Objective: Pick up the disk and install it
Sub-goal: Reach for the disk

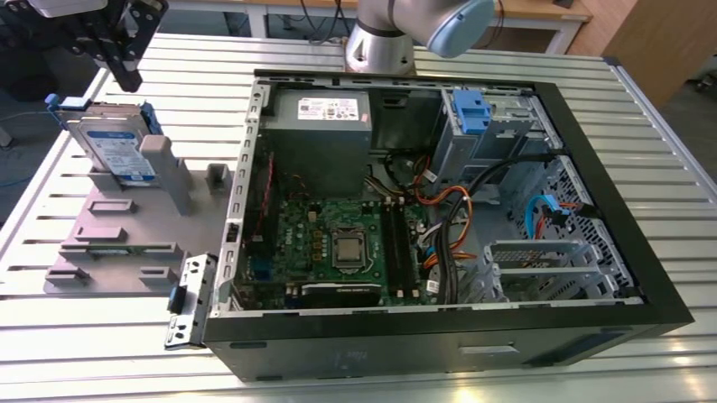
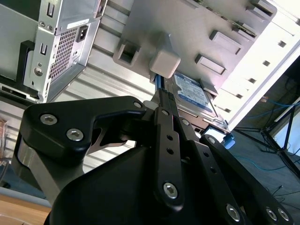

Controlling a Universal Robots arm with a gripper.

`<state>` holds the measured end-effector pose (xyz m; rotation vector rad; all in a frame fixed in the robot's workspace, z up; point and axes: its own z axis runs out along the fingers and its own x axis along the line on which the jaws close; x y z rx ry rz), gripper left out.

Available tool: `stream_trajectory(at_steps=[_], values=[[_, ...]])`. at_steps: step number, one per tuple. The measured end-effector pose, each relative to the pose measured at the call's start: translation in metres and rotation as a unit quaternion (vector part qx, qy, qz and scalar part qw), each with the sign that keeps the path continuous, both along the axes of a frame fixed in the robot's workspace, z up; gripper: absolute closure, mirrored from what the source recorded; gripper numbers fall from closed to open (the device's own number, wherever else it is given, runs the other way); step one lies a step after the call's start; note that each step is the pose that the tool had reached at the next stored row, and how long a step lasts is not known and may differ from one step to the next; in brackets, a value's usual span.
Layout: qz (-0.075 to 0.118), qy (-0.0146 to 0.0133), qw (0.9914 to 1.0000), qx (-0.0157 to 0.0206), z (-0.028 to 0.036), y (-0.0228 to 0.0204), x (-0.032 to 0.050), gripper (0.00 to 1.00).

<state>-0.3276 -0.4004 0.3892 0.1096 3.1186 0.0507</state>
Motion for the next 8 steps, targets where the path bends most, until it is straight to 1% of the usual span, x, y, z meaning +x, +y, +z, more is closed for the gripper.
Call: stream_trajectory(at_steps=[2,4,8], values=[[0.0,0.0,1.0,0.0,0.0,0.0,-0.0001,0.89],[0.0,0.0,1.0,0.0,0.0,0.0,-0.0031,0.89],[0.0,0.0,1.0,0.0,0.0,0.0,-0.0038,0.89]])
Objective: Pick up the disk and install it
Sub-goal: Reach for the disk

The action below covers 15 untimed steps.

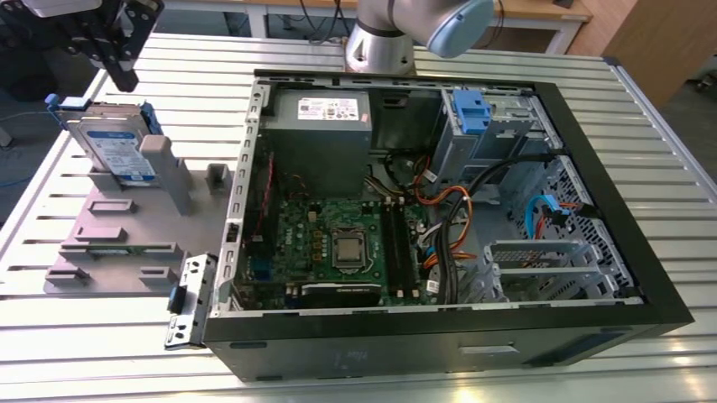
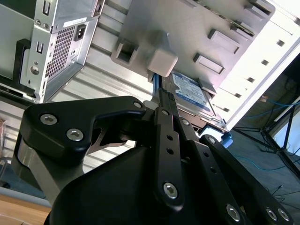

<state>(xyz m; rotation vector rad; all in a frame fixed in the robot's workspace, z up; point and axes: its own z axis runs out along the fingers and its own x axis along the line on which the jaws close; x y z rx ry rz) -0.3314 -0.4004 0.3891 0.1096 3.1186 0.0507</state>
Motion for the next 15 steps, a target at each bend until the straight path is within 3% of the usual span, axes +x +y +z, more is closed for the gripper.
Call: stream_trajectory(at_steps=[15], values=[[0.0,0.0,1.0,0.0,0.0,0.0,-0.0033,0.89]])
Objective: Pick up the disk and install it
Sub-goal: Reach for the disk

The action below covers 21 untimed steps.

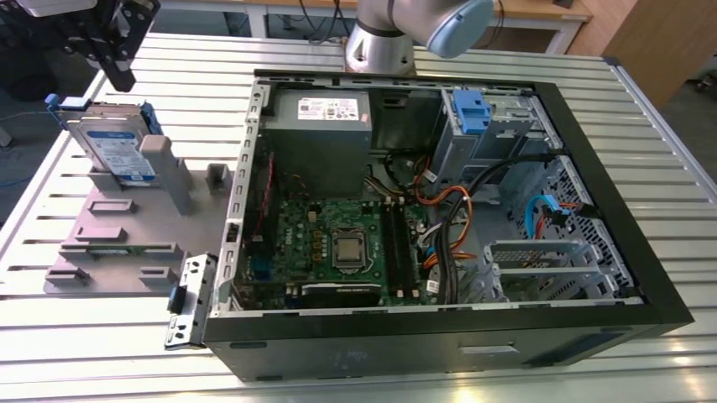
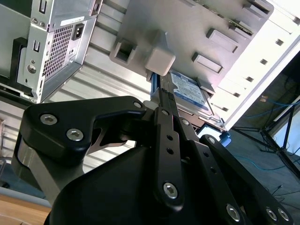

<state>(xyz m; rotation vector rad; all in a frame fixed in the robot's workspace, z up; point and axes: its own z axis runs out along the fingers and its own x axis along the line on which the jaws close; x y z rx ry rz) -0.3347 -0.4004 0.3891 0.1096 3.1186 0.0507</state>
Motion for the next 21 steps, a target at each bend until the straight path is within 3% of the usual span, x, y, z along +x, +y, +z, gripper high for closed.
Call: stream_trajectory(at_steps=[21], values=[[0.0,0.0,1.0,0.0,-0.0003,0.0,-0.0064,0.89]])
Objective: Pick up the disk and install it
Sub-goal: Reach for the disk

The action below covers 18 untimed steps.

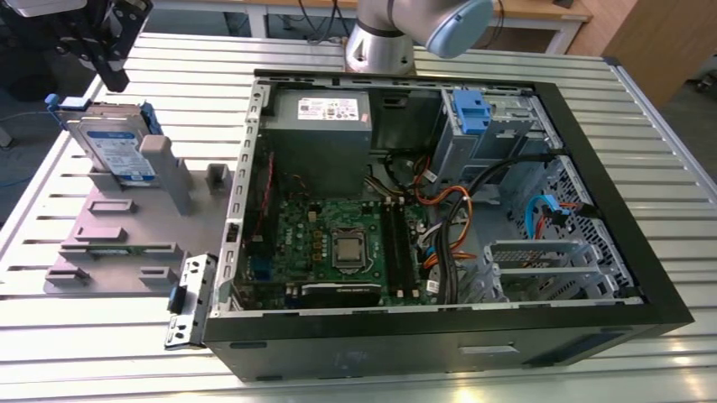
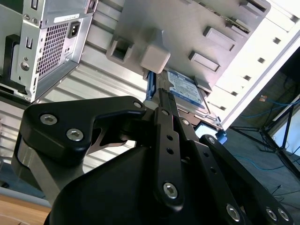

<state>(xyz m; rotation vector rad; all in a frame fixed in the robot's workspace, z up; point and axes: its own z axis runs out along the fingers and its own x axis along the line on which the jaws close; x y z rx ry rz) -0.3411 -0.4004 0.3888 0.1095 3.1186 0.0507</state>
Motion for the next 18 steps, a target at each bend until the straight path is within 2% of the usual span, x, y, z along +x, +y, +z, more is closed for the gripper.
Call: stream_trajectory(at_steps=[18], values=[[0.0,0.0,1.0,0.0,-0.0001,0.0,-0.0028,0.89]])
